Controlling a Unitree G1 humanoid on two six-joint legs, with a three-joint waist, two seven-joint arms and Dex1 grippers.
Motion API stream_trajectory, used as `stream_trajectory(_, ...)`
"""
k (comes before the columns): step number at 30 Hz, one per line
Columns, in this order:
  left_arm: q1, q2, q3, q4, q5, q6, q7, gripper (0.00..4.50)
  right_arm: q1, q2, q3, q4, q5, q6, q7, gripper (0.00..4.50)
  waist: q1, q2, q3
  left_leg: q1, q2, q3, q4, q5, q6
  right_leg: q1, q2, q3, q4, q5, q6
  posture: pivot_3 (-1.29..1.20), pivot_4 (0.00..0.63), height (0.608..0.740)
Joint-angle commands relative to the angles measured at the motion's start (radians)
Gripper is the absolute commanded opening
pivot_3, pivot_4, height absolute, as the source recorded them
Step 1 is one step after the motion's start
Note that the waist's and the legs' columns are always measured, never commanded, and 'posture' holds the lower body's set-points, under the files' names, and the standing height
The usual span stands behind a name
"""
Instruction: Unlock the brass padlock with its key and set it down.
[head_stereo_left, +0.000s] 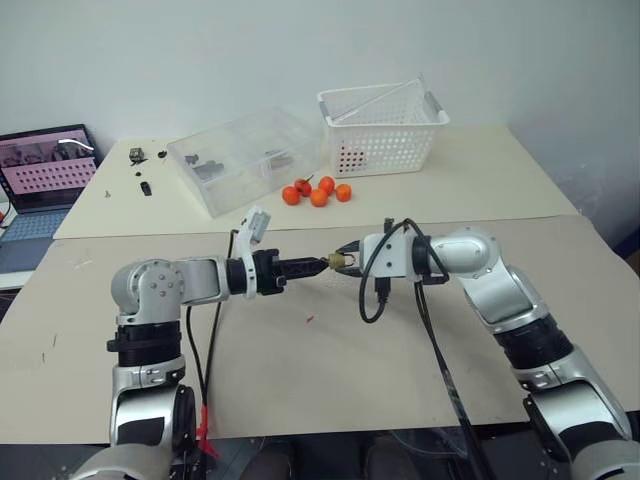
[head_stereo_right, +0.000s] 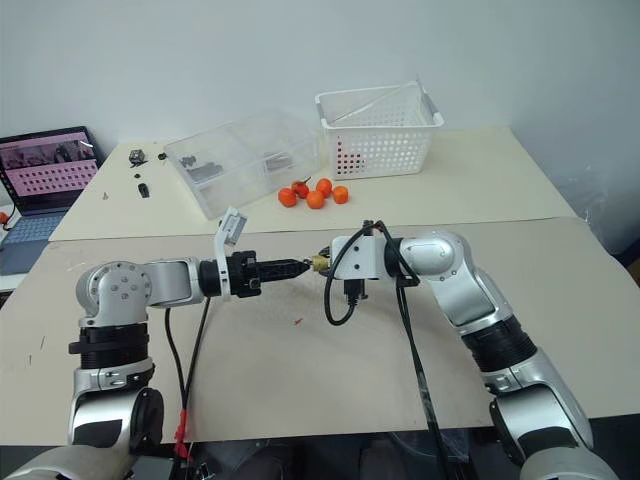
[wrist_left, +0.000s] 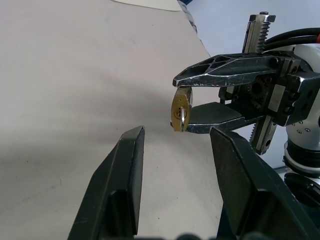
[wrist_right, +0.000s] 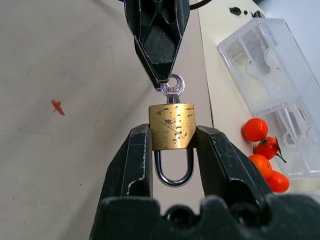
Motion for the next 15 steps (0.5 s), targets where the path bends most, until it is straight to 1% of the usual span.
stream_trajectory(1, -0.029, 0.001, -0.001, -0.012, -0.013, -0.019, -0.008, 2.18, -0.021, -0.004, -0.029, -0.055, 0.009, 0.012, -0.008, 0.90, 0.000, 0.000, 0.000, 0.000, 0.000, 0.000, 0.000, 0.000, 0.000, 0.000, 0.000, 0.000, 0.000, 0.000, 0.000, 0.00, 0.150, 0.740)
stream_trajectory(11, -0.056, 0.034, -0.009, 0.023, -0.005, -0.046, -0.036, 2.18, 0.008, -0.013, -0.029, -0.078, 0.006, 0.023, -0.015, 0.90, 0.000, 0.000, 0.000, 0.000, 0.000, 0.000, 0.000, 0.000, 0.000, 0.000, 0.000, 0.000, 0.000, 0.000, 0.000, 0.00, 0.150, 0.740)
stream_trajectory(12, -0.058, 0.037, -0.010, 0.027, -0.005, -0.048, -0.039, 1.67, 0.008, -0.013, -0.029, -0.078, 0.006, 0.023, -0.016, 0.90, -0.001, 0.000, 0.000, 0.000, 0.000, 0.000, 0.000, 0.000, 0.000, 0.000, 0.000, 0.000, 0.000, 0.000, 0.000, 0.00, 0.150, 0.740)
stream_trajectory(13, -0.059, 0.040, -0.011, 0.030, -0.006, -0.051, -0.040, 1.42, 0.008, -0.014, -0.029, -0.079, 0.006, 0.024, -0.016, 0.90, -0.001, 0.000, 0.000, 0.000, 0.000, 0.000, 0.000, 0.000, 0.000, 0.000, 0.000, 0.000, 0.000, 0.000, 0.000, 0.00, 0.150, 0.740)
stream_trajectory(14, -0.060, 0.041, -0.011, 0.032, -0.006, -0.053, -0.042, 0.98, 0.009, -0.014, -0.029, -0.079, 0.006, 0.024, -0.017, 0.90, 0.000, 0.000, 0.000, 0.000, 0.000, 0.000, 0.000, 0.000, 0.000, 0.000, 0.000, 0.000, 0.000, 0.000, 0.000, 0.00, 0.150, 0.740)
stream_trajectory(15, -0.061, 0.042, -0.012, 0.033, -0.006, -0.055, -0.043, 0.65, 0.009, -0.014, -0.029, -0.079, 0.006, 0.025, -0.018, 0.90, 0.000, 0.000, 0.000, 0.000, 0.000, 0.000, 0.000, 0.000, 0.000, 0.000, 0.000, 0.000, 0.000, 0.000, 0.000, 0.00, 0.150, 0.740)
